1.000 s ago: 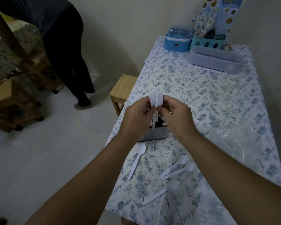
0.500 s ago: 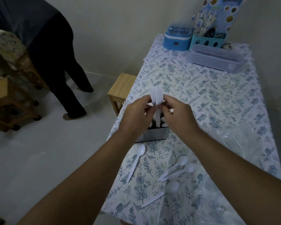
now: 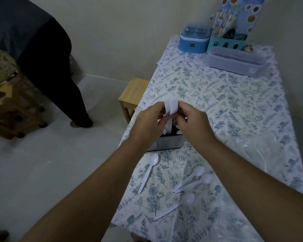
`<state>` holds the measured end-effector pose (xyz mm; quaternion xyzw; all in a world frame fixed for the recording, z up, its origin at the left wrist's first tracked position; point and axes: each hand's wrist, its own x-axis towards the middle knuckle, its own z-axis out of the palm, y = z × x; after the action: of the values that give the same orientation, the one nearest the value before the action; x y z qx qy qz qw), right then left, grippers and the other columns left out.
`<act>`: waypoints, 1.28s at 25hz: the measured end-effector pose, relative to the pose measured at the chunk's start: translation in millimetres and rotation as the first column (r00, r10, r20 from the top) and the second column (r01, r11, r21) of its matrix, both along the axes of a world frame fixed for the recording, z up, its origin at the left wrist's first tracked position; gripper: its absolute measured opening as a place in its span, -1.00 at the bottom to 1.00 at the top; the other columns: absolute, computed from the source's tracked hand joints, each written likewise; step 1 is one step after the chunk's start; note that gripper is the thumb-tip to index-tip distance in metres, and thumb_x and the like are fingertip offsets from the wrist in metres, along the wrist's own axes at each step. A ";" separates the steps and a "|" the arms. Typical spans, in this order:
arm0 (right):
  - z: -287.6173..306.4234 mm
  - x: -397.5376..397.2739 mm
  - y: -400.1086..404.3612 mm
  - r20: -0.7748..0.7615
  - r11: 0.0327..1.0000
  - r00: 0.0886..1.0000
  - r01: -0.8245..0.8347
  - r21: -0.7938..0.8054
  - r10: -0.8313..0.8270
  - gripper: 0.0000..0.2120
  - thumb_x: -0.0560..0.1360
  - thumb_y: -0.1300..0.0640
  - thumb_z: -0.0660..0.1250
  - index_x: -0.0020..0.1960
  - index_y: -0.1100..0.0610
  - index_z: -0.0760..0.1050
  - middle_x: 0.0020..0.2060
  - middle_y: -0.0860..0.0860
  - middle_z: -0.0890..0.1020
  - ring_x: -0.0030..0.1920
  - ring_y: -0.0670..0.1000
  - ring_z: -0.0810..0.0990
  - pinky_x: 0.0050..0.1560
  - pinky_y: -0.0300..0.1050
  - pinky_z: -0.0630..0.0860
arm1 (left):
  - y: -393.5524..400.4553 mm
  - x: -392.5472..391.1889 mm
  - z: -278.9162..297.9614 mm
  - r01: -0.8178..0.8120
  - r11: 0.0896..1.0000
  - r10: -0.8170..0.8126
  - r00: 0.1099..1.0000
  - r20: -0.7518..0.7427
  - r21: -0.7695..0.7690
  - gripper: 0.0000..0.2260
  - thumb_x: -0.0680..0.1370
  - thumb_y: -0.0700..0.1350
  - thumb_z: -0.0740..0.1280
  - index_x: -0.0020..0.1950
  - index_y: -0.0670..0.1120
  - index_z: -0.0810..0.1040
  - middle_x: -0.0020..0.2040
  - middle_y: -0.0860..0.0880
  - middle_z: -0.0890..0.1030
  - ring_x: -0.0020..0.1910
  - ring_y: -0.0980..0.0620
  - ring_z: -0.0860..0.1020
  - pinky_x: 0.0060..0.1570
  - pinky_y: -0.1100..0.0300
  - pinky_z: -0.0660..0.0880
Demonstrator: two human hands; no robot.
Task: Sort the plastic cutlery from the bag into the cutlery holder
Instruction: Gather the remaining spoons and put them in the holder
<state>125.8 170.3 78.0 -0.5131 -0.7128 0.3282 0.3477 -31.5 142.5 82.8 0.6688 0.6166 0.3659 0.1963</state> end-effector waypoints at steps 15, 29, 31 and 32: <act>-45.2 43.4 -82.9 0.097 0.998 0.995 0.023 -0.061 -0.017 -0.73 0.55 0.19 0.41 0.23 0.01 0.63 -0.11 -0.17 0.57 -0.25 -0.17 0.47 -0.17 -0.32 0.43 | -101.0 1.1 -71.0 -0.247 0.948 0.226 0.967 -0.121 -0.201 -0.89 0.53 -0.12 0.41 0.02 -0.03 0.53 -0.07 0.08 0.52 -0.05 0.13 0.46 -0.10 0.42 0.36; -94.6 83.7 -165.0 -0.255 0.579 0.768 0.179 -0.795 -0.587 -0.76 0.65 0.26 0.23 0.27 0.09 0.53 -0.16 0.13 0.67 -0.11 0.11 0.68 0.05 0.16 0.67 | -156.8 68.2 -126.5 0.132 0.844 -0.182 0.982 -0.047 -0.520 -0.78 0.47 0.09 0.46 -0.10 -0.04 0.57 -0.16 0.07 0.55 -0.18 0.11 0.50 -0.22 0.26 0.46; -91.8 95.7 -169.2 -0.211 0.565 0.768 0.227 -0.793 -0.605 -0.76 0.65 0.27 0.22 0.28 0.09 0.50 -0.13 0.16 0.66 -0.18 0.10 0.64 -0.09 0.06 0.65 | -163.2 66.7 -142.4 0.119 0.842 -0.231 0.961 -0.153 -0.527 -0.74 0.47 0.04 0.46 0.00 -0.07 0.52 -0.06 -0.01 0.53 -0.07 0.01 0.47 -0.15 0.15 0.43; -90.3 100.4 -171.8 -0.206 0.548 0.760 0.227 -0.805 -0.616 -0.76 0.65 0.27 0.22 0.27 0.10 0.50 -0.11 0.17 0.65 -0.19 0.08 0.61 -0.14 0.01 0.63 | -167.0 66.5 -147.8 0.140 0.831 -0.276 0.944 -0.181 -0.539 -0.75 0.49 0.01 0.44 0.04 -0.09 0.51 -0.03 -0.04 0.54 -0.04 -0.02 0.47 -0.13 0.13 0.41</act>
<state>226.2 -1.5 -12.3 -0.6735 -0.2589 0.6032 0.3398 35.0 -24.5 -64.9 0.6954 0.6348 0.0746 0.3283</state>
